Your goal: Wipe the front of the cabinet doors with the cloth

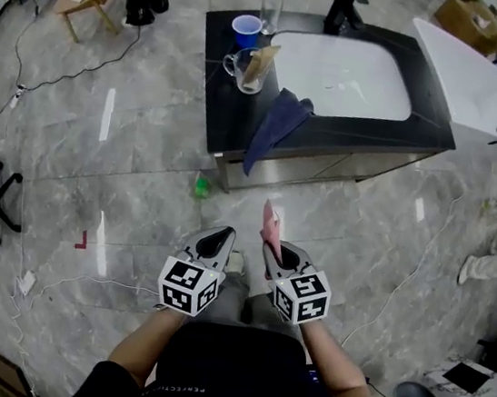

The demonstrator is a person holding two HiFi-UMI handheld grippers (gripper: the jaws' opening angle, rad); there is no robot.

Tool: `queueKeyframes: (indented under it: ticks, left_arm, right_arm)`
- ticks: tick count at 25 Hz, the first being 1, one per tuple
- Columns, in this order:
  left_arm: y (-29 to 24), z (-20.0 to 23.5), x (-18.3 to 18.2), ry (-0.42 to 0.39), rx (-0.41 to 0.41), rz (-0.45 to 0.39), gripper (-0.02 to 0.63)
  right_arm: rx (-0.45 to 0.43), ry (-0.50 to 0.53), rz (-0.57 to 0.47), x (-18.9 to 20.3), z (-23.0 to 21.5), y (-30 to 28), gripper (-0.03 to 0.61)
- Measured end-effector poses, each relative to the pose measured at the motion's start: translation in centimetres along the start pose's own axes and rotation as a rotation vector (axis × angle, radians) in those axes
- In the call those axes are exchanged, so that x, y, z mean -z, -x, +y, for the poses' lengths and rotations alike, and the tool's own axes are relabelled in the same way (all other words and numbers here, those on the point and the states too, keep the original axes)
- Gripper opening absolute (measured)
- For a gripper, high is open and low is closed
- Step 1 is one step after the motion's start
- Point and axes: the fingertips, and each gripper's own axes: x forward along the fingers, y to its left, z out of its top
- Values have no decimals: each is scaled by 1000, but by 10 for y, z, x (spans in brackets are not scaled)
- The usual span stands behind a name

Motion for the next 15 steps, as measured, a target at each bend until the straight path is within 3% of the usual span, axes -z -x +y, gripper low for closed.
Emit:
queueKeyframes:
  ticks: [4,15]
  left_arm:
    - [-9,16,-1,-10,-20,15,11]
    - [-36,30,14,75,-160,-16,11]
  right_arm:
    - [-30,19,23,-3,-2,-19,41]
    - [-187,122,92,6,-12,-51,41]
